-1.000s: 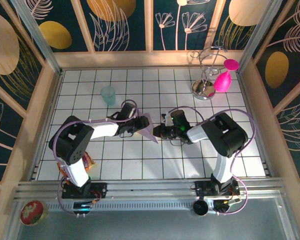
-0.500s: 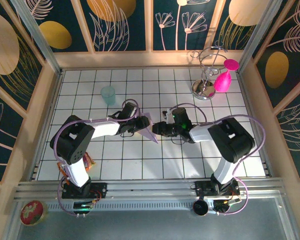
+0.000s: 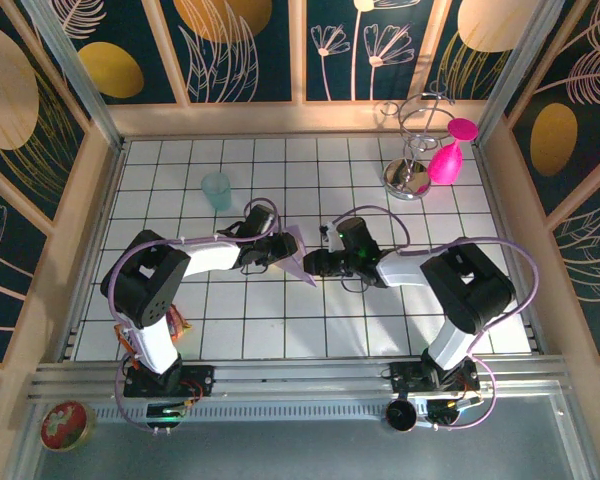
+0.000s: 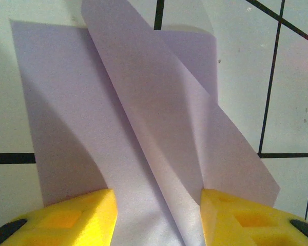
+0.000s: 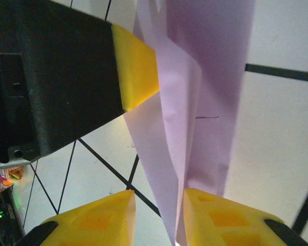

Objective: Fold a paper plane with a square sheet of paper (pick it up from the middle)
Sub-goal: Fourth fold the wing at the center of the table.

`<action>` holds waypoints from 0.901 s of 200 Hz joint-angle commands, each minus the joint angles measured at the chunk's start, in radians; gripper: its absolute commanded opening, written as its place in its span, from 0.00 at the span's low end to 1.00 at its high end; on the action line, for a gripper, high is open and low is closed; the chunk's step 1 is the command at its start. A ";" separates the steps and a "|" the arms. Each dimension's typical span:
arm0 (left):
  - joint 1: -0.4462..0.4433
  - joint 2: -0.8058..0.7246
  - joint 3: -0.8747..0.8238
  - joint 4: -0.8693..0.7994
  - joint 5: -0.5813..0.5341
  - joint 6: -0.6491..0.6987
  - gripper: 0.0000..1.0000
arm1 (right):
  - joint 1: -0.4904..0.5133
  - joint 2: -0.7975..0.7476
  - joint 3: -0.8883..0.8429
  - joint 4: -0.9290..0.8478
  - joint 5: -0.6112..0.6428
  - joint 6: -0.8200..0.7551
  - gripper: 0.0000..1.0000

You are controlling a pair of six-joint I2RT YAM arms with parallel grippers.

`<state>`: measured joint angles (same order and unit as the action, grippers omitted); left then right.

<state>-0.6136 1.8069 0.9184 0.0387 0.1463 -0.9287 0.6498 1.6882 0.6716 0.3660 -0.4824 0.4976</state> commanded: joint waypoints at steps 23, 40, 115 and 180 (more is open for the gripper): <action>0.003 0.051 -0.009 -0.112 -0.044 -0.008 0.45 | 0.008 0.036 0.035 -0.027 0.028 -0.037 0.24; 0.002 0.052 -0.009 -0.112 -0.042 -0.007 0.45 | 0.009 0.037 0.037 -0.034 0.032 -0.042 0.24; 0.002 0.057 -0.004 -0.113 -0.037 -0.010 0.45 | 0.026 0.061 0.054 -0.044 0.051 -0.063 0.24; 0.003 0.050 -0.006 -0.114 -0.037 -0.012 0.45 | 0.033 0.073 0.055 -0.038 0.079 -0.067 0.19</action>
<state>-0.6136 1.8095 0.9241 0.0250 0.1436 -0.9287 0.6754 1.7443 0.7120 0.3321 -0.4305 0.4480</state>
